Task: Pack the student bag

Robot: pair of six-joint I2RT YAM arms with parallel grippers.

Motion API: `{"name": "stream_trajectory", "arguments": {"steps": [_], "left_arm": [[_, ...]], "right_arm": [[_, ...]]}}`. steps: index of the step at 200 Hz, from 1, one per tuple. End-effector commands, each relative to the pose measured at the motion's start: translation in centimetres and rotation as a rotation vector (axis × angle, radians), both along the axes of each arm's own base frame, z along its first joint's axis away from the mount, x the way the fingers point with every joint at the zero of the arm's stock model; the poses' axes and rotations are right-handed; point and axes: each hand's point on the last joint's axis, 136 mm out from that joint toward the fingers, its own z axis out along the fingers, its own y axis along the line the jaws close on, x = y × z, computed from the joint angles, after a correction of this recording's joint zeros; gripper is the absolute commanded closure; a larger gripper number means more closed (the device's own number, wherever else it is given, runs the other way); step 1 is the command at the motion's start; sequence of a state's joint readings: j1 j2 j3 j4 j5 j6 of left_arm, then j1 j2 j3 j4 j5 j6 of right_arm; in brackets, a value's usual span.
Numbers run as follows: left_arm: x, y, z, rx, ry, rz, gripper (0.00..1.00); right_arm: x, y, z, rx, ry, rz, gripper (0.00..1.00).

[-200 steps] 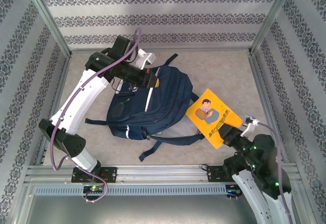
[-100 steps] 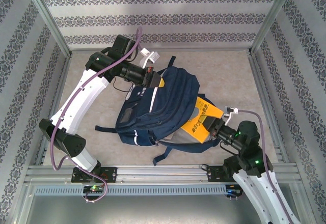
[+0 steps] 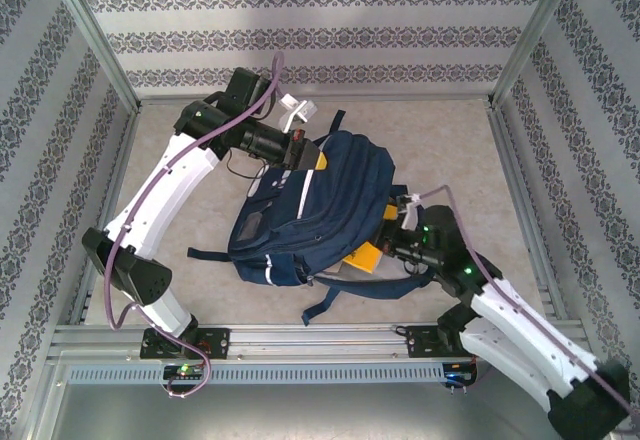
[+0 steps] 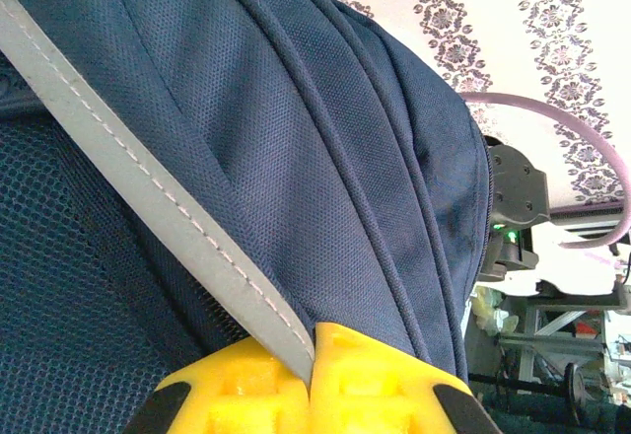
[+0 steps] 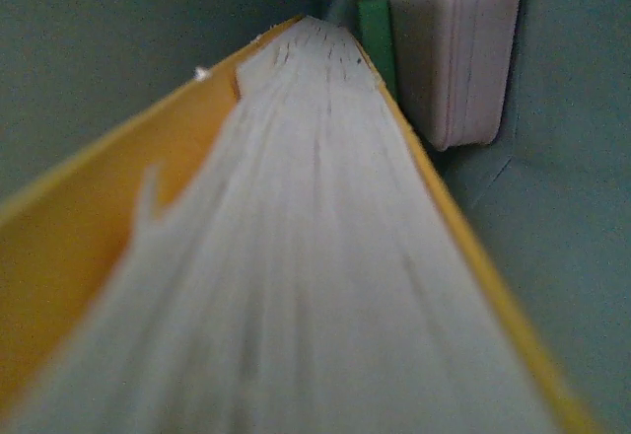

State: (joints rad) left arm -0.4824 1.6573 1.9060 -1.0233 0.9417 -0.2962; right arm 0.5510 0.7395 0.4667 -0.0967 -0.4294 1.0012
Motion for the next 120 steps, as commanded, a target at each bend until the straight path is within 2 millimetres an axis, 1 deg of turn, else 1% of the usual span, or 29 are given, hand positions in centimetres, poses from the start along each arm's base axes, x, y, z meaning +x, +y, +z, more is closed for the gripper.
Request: {"name": "stream_trajectory", "arguments": {"steps": [1,14,33,45,51,57,75,86,101,120], "left_arm": [[-0.3,-1.1,5.6,-0.177,-0.182,-0.075,1.0],[-0.1,-1.2,5.2,-0.18,-0.177,-0.072,1.0],[0.0,-1.2,4.9,-0.183,-0.174,-0.072,1.0],[0.0,-1.3,4.9,-0.183,-0.172,-0.073,1.0],[0.0,-1.3,4.9,-0.183,-0.174,-0.071,1.0],[0.0,-1.3,5.0,-0.185,-0.179,-0.072,1.0],[0.1,-1.2,4.9,-0.179,-0.179,-0.066,1.0],[0.2,-1.1,4.7,-0.17,-0.178,-0.059,1.0],[0.4,-0.7,4.4,-0.157,-0.178,-0.043,1.0],[1.1,0.1,3.8,-0.134,-0.177,0.001,1.0]], "right_arm": [[2.7,2.3,5.5,0.022,-0.219,0.012,1.0],[3.9,3.4,5.6,-0.008,-0.222,-0.005,1.0],[5.7,5.0,4.8,-0.045,-0.201,-0.036,1.0],[6.7,6.2,4.3,-0.052,-0.184,-0.041,0.97],[7.2,6.8,4.0,-0.055,-0.173,-0.046,0.94],[7.7,7.4,3.6,-0.062,-0.161,-0.049,0.88],[9.0,8.7,2.5,-0.071,-0.126,-0.066,0.57],[9.5,9.0,2.6,-0.067,-0.118,-0.075,0.41],[9.6,7.9,3.6,-0.08,-0.165,-0.126,0.25],[9.0,5.2,4.9,-0.137,-0.242,-0.188,0.11]]}}
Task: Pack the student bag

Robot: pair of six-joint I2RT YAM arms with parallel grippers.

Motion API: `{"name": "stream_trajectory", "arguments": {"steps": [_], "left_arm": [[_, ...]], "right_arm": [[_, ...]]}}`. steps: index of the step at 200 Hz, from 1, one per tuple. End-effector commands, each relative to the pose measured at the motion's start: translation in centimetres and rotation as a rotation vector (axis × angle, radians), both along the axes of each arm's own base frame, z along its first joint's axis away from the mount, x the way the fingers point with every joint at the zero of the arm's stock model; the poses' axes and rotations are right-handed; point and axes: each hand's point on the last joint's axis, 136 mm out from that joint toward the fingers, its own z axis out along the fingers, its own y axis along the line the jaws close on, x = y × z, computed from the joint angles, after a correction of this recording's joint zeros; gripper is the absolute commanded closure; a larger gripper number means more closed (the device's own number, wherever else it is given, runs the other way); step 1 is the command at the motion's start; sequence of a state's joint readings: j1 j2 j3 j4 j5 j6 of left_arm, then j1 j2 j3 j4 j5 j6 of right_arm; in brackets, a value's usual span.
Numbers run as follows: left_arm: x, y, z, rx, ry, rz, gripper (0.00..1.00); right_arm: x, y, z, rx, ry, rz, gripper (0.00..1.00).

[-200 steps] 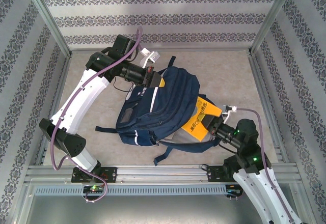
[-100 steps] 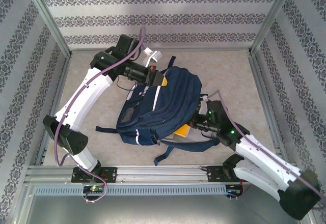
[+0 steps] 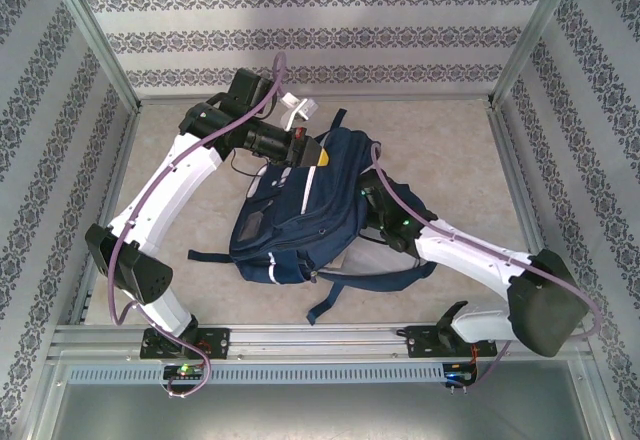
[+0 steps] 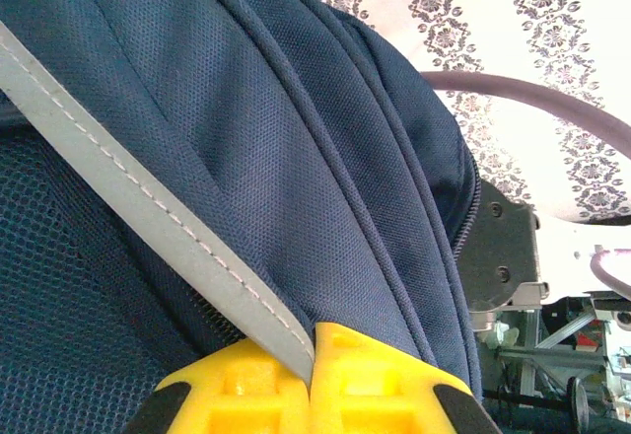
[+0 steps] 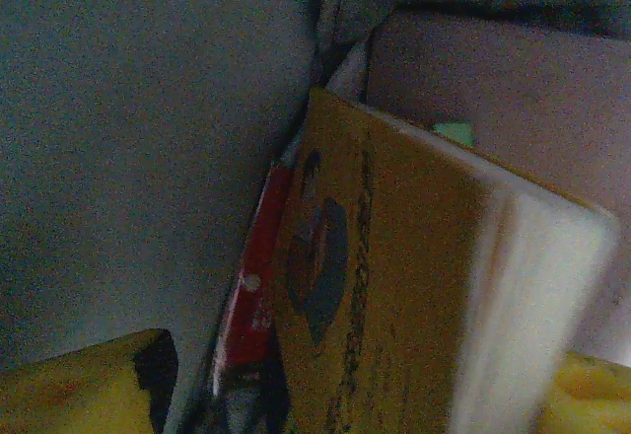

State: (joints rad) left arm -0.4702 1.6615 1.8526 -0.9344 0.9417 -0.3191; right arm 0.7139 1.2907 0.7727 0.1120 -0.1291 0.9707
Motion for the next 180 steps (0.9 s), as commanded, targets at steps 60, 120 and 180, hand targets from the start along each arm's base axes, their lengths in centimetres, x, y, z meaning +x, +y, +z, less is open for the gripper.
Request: {"name": "stream_trajectory", "arguments": {"steps": [60,120,180], "left_arm": [[4.7,3.1,0.2,-0.038,-0.073,0.245,1.0],[9.3,5.4,-5.5,0.104,0.014,0.491,1.0],[12.4,4.3,-11.3,0.11,0.152,0.613,1.0]], "right_arm": [[-3.9,-9.6,5.7,-0.178,-0.27,-0.151,0.09],[-6.8,-16.0,4.8,-0.32,-0.295,-0.278,0.23],[-6.7,-13.5,4.1,-0.42,-0.261,-0.115,0.35]]}}
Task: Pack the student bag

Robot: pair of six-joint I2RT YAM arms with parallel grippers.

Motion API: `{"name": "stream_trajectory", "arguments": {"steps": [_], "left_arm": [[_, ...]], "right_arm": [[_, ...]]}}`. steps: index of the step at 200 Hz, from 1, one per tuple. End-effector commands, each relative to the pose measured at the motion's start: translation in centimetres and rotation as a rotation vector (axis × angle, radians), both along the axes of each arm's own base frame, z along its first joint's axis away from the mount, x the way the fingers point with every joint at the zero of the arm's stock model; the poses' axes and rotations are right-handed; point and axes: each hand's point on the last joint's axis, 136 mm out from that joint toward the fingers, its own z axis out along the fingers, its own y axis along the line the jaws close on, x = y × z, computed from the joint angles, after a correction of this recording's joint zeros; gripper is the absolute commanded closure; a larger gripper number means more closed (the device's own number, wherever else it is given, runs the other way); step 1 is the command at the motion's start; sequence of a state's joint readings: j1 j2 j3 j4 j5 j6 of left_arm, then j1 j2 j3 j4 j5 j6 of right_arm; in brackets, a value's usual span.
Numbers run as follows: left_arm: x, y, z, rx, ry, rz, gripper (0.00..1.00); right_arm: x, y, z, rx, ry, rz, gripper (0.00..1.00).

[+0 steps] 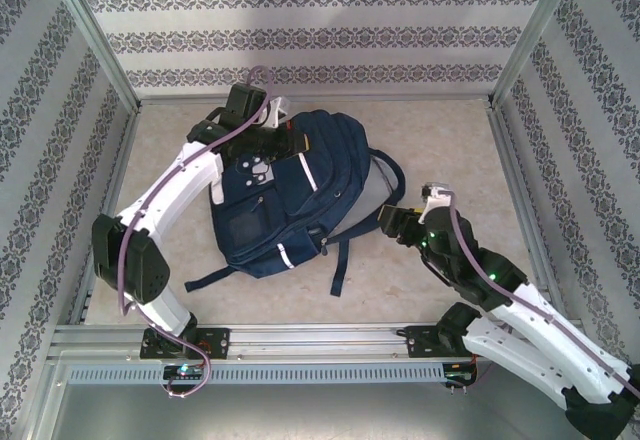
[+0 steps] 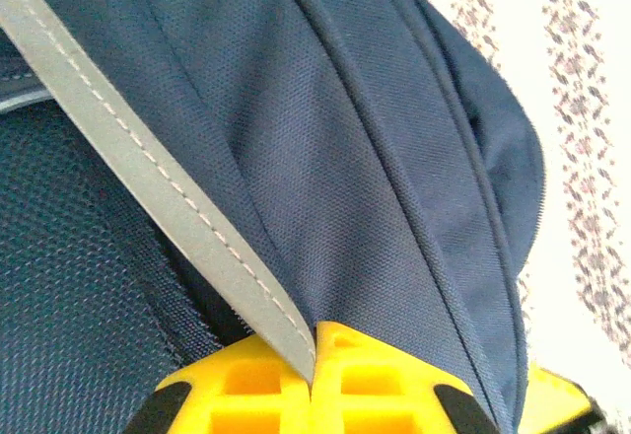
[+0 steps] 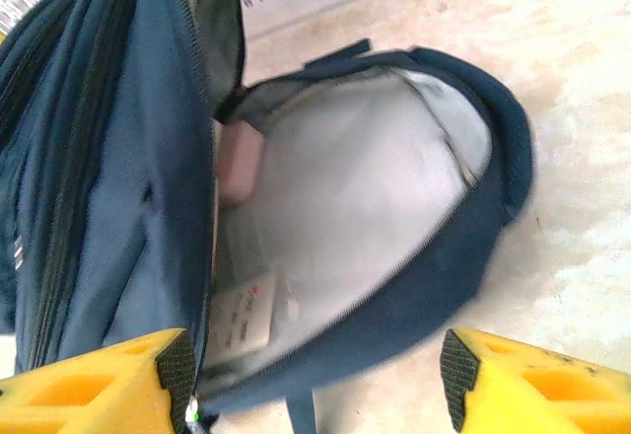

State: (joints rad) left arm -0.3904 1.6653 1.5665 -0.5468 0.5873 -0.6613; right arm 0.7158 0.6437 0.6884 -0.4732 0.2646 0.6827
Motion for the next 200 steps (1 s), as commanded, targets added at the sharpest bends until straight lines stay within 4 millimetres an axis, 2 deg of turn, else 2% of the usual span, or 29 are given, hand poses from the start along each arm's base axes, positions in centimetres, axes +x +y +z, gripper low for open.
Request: {"name": "stream_trajectory", "arguments": {"steps": [1,17,33,50,66,86,109,127,155,200], "left_arm": [[2.5,-0.1,-3.1,-0.008,0.06,0.102,1.0],[2.8,-1.9,-5.2,-0.044,0.104,0.104,1.0],[3.3,-3.4,-7.6,-0.093,0.157,0.12,1.0],[3.9,-3.4,-10.4,-0.104,0.213,0.162,1.0],[4.2,-3.2,-12.4,-0.109,0.261,0.191,1.0],[4.7,-3.0,-13.6,-0.128,0.297,0.22,1.0],[5.3,-2.4,-13.9,-0.145,0.308,0.248,1.0],[5.5,-2.0,-14.2,-0.158,0.321,0.258,1.0],[5.6,-1.2,-14.9,-0.166,0.337,0.27,1.0],[5.5,-0.5,-15.5,-0.184,0.358,0.273,1.0]], "right_arm": [[-0.1,1.1,-0.2,-0.07,0.018,0.079,0.35],[-0.1,2.5,-1.6,-0.09,0.053,0.122,0.39],[-0.2,4.4,-3.9,-0.115,0.103,0.178,0.46],[-0.6,6.8,-6.4,-0.144,0.154,0.246,0.58],[-1.1,8.9,-8.2,-0.174,0.185,0.298,0.61],[-1.7,11.9,-9.7,-0.212,0.211,0.362,0.6],[-2.4,15.5,-10.9,-0.239,0.26,0.433,0.57],[-3.0,17.5,-12.2,-0.282,0.32,0.472,0.54],[-3.5,18.5,-14.2,-0.384,0.377,0.494,0.53],[-4.0,17.3,-15.3,-0.501,0.385,0.459,0.54]]}}
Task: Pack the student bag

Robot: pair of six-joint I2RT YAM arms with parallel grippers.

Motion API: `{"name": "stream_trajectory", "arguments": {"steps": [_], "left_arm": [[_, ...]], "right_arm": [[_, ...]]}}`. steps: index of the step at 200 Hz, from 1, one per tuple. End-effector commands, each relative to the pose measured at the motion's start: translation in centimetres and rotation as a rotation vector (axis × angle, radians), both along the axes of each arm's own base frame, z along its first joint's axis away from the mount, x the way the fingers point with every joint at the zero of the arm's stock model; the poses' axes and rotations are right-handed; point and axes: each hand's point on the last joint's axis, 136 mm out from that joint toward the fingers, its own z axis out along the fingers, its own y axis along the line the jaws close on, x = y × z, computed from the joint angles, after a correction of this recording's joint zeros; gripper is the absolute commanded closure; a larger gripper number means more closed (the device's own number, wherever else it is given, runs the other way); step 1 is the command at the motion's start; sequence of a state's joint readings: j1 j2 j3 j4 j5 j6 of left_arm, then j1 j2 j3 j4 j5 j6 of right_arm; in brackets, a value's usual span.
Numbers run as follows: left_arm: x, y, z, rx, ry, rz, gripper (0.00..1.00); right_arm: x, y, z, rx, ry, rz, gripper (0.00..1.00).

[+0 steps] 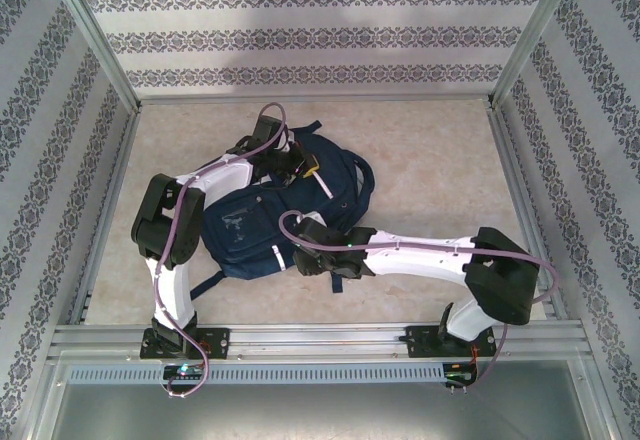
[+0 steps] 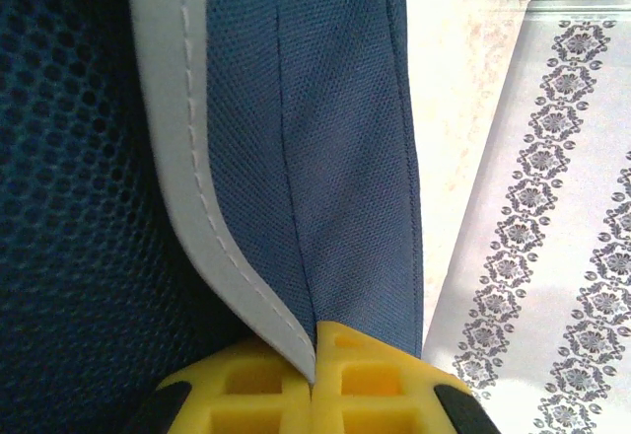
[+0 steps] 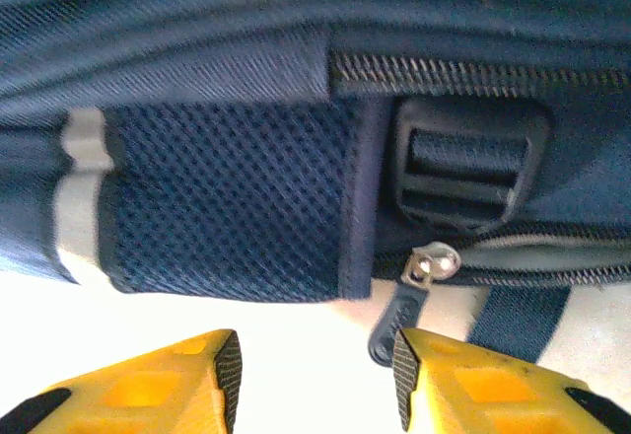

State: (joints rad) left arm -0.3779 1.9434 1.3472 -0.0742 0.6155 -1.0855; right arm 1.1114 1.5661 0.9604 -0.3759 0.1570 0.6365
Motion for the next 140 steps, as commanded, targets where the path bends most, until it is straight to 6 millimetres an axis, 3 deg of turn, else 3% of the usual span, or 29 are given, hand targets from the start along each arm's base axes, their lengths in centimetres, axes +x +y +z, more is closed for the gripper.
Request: {"name": "stream_trajectory", "arguments": {"steps": [1,56,140], "left_arm": [[0.5,1.3,-1.2,-0.005,0.03,0.032,1.0],[0.6,1.6,-1.3,-0.007,0.038,0.031,1.0],[0.7,1.8,-1.3,-0.019,0.046,0.042,1.0]], "right_arm": [[-0.4,-1.2,-0.2,-0.08,-0.023,-0.017,0.54],[-1.1,-1.9,-1.0,-0.14,-0.044,-0.017,0.57],[0.1,-1.7,-3.0,-0.299,-0.083,-0.025,0.6]]}}
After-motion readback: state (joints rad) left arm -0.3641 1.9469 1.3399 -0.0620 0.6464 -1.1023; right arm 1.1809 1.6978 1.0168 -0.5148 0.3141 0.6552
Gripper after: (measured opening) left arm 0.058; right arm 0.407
